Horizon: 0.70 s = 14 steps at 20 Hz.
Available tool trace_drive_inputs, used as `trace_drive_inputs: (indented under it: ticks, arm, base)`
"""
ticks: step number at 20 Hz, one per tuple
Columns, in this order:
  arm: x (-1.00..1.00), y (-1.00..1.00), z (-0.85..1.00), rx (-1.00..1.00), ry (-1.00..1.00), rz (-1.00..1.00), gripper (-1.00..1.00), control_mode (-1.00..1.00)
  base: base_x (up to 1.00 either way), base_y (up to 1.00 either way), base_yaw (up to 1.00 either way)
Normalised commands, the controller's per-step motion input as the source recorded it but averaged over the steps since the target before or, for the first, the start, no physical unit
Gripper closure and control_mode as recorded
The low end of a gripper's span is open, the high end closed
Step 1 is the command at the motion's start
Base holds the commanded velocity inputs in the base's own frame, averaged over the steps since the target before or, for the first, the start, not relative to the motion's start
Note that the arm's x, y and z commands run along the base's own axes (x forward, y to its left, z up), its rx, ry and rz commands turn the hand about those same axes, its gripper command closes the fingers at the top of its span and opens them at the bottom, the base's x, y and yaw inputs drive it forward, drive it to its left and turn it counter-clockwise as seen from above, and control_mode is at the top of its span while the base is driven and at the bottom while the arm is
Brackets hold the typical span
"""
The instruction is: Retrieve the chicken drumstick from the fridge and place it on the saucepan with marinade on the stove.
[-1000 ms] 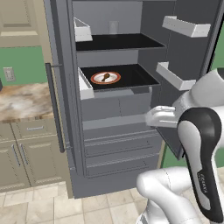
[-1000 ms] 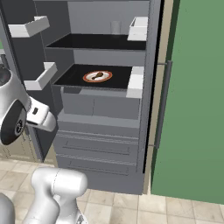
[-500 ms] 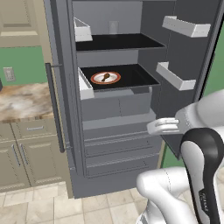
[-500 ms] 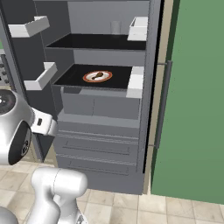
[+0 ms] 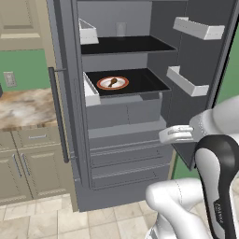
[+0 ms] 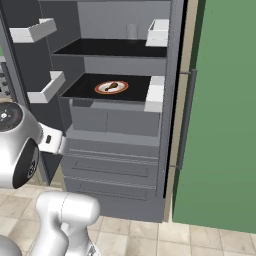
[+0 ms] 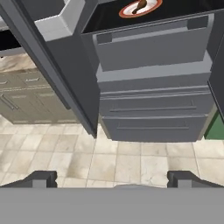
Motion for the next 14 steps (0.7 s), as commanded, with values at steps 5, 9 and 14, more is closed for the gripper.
trace_drive_inputs:
  ticks: [5,9,14]
  arm:
    - [0.00,0.00,0.00,0.00,0.00,0.00,-1.00,1.00]
    - [0.00,0.00,0.00,0.00,0.00,0.00,-1.00,1.00]
    - [0.00,0.00,0.00,0.00,0.00,0.00,-1.00,1.00]
  base:
    - [0.27,-0.03,0.00]
    - [0.63,0.00,0.00]
    - [0.74,-0.01,0.00]
